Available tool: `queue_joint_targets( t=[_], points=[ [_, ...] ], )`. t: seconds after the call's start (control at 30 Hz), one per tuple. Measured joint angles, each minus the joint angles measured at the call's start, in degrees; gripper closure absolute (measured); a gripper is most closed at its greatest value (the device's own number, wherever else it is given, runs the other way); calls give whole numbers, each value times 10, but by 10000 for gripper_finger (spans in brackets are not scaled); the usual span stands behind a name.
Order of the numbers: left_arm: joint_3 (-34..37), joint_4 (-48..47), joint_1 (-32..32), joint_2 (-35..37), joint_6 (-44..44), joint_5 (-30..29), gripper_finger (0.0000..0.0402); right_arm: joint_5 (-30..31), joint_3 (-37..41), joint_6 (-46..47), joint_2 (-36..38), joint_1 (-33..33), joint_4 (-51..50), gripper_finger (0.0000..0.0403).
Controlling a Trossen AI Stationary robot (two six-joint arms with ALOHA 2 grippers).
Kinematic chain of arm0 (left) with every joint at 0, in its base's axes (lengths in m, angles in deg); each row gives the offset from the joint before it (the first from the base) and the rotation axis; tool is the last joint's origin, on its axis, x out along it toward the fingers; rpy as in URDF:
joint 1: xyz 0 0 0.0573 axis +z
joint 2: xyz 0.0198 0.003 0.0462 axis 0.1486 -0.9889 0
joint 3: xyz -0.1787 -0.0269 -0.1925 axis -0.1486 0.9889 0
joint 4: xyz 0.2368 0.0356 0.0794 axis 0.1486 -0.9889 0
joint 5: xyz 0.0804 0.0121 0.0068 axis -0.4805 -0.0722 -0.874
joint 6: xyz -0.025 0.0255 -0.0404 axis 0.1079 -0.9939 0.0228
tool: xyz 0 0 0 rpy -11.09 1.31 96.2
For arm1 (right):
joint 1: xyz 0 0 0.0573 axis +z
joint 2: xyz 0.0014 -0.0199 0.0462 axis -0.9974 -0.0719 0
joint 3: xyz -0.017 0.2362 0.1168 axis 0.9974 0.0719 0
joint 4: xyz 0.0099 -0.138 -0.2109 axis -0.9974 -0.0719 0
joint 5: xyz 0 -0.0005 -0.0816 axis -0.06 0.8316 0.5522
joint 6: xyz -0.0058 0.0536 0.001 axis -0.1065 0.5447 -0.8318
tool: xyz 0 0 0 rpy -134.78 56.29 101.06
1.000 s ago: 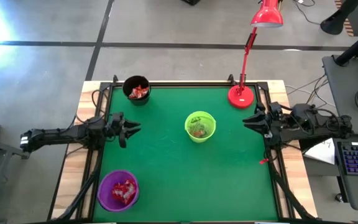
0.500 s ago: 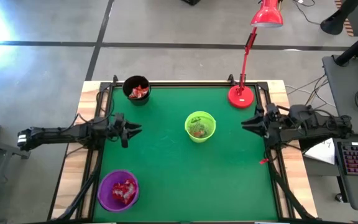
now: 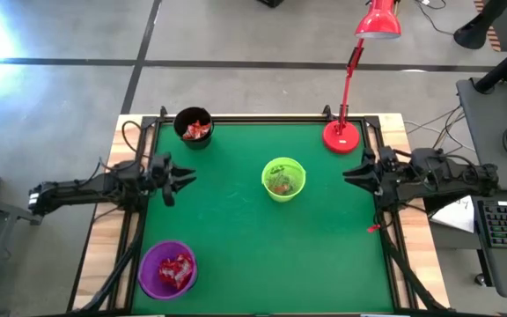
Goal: Sort candy
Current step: Return to Home Position
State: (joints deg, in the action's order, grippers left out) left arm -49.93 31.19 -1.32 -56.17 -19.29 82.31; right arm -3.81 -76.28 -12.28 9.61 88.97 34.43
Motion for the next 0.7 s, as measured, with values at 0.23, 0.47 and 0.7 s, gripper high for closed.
queue_joint_targets(
  t=[0.23, 0.47, 0.7],
  points=[
    [9, -10, 0, 26, -18, 41, 276, -1, -4, -15, 60, 0, -36, 303],
    [17, -13, 0, 44, -57, 41, 276, -6, -5, -57, 130, 0, -35, 303],
    [44, -16, 0, 49, -54, 40, 276, -12, -11, -98, 164, 0, -58, 303]
  ],
)
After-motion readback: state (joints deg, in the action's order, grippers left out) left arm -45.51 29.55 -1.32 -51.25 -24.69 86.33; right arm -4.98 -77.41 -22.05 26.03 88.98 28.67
